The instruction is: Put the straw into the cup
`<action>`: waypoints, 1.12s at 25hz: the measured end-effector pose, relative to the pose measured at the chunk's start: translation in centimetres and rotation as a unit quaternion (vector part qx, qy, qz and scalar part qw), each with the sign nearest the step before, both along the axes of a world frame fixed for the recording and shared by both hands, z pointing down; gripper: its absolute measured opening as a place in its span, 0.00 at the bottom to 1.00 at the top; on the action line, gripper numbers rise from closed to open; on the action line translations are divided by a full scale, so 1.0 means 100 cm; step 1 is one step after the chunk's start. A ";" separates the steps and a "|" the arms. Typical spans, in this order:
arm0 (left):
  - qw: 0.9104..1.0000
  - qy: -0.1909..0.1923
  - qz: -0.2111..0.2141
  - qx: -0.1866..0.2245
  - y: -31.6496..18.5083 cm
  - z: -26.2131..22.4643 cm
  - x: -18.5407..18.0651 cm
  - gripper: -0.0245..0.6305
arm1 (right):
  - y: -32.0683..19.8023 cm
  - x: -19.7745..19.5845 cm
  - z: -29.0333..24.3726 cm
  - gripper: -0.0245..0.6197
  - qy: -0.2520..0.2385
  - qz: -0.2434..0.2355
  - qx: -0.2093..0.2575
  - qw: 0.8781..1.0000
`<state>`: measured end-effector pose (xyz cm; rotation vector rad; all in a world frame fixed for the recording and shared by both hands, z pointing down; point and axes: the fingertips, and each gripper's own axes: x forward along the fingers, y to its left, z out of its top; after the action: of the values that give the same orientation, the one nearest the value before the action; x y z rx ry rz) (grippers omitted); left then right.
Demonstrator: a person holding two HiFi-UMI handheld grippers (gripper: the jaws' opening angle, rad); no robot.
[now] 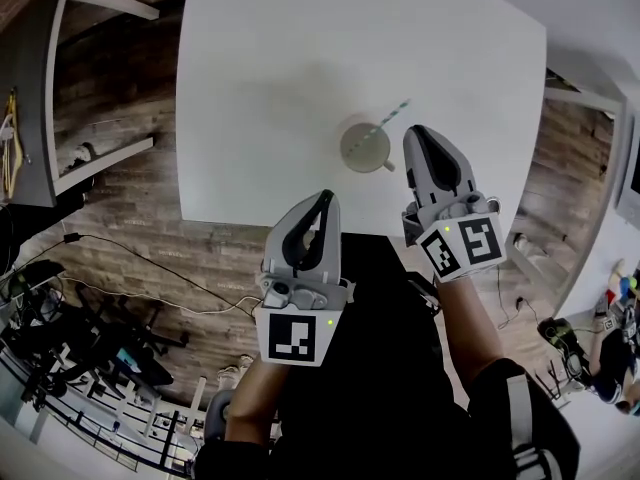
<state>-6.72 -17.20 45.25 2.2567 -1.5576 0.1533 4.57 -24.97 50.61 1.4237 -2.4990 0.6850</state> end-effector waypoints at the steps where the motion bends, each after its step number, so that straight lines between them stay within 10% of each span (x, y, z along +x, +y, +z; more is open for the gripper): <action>1: 1.000 0.000 -0.001 0.003 0.002 -0.003 -0.001 0.04 | 0.002 0.000 -0.003 0.07 -0.003 0.001 0.001 1.000; 28: 0.992 0.000 0.005 0.126 0.155 -0.118 -0.030 0.04 | 0.199 -0.001 -0.164 0.06 -0.031 0.043 0.098 0.994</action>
<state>-9.68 -1.65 33.47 2.4551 -1.6449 -0.0450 4.48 -5.05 34.22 1.6089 -2.6285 0.5179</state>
